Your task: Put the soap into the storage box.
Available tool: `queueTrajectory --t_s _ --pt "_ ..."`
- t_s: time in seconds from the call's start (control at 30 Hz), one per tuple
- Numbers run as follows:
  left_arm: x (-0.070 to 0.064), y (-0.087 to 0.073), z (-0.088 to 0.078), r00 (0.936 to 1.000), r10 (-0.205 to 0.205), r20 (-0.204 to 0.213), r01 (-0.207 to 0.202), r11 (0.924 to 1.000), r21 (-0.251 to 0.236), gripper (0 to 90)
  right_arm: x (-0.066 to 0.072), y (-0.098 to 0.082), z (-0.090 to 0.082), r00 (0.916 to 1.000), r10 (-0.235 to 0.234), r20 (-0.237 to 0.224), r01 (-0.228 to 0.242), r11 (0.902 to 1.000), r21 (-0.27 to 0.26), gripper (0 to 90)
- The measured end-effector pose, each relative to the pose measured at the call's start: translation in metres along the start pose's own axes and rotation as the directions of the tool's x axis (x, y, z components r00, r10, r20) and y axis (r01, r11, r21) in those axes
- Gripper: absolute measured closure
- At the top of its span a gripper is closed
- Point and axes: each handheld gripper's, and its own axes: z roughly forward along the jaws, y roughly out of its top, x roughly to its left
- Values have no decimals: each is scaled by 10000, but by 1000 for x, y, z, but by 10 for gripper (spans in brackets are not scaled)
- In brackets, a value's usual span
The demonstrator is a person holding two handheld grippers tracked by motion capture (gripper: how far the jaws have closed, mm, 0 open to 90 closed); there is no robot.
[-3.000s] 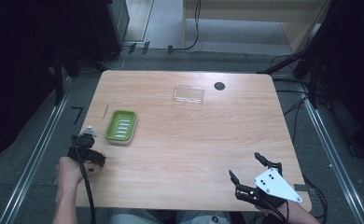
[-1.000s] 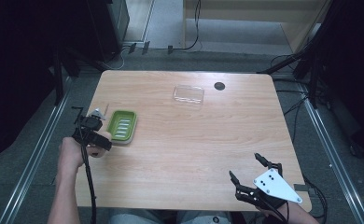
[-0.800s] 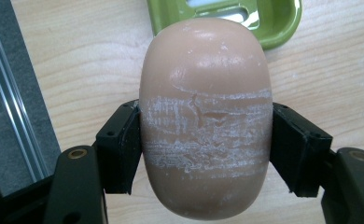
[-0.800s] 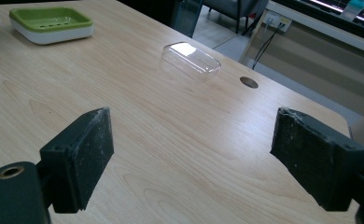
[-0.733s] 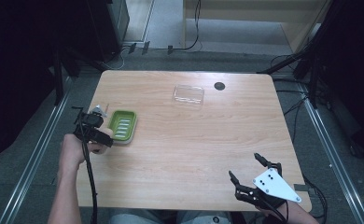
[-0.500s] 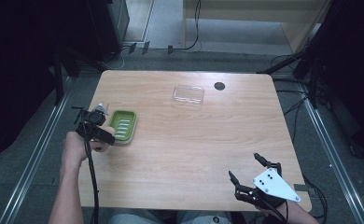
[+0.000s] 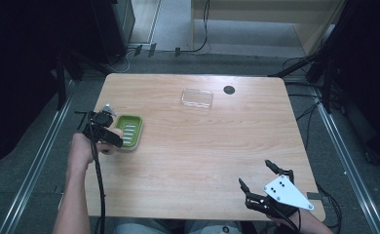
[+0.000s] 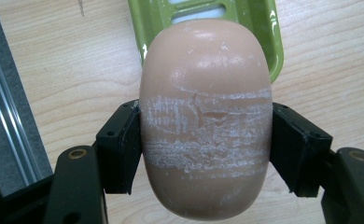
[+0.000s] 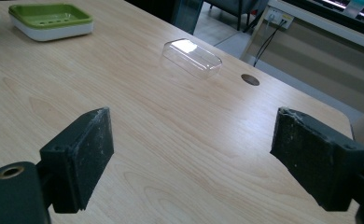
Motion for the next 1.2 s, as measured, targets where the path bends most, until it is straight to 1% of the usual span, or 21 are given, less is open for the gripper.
queueTrajectory --t_s 0.2,0.4,0.5,0.57,0.73,0.8,0.87,0.9,1.07,1.2 --pt "2 4 4 9999 -74 69 74 10000 34 339 0 0 0 10000 -7 -20 7 10000 7 133" --pt "0 9 6 9999 -29 109 29 10000 36 339 0 0 0 10000 -21 -15 21 10000 -9 133" --pt "0 11 6 10000 -28 66 29 10000 -33 339 0 0 0 10000 -14 -3 14 10000 -18 133" --pt "0 12 6 10000 5 42 -5 10000 11 339 -1 0 0 10000 -2 14 2 10000 -35 133" --pt "1 16 6 9999 -137 -43 137 9999 -21 339 -1 0 -1 10000 -9 19 9 10000 -51 133" --pt "2 17 7 9997 -236 -2 236 9997 -103 339 -1 0 0 10000 -7 24 7 10000 -49 133" --pt "3 19 7 9997 -262 -28 262 9996 -73 338 0 0 0 10000 -24 19 24 10000 -56 133" --pt "3 20 7 9994 -347 -8 347 9993 -117 339 0 0 -1 10000 -35 10 35 10000 -61 133" --pt "3 24 9 9996 -293 -7 293 9996 -6 338 0 0 -1 10000 -32 17 33 10000 -69 133" --pt "1 29 11 9996 -266 -18 266 9996 -74 338 0 0 -1 10000 -65 21 65 10000 -62 133"
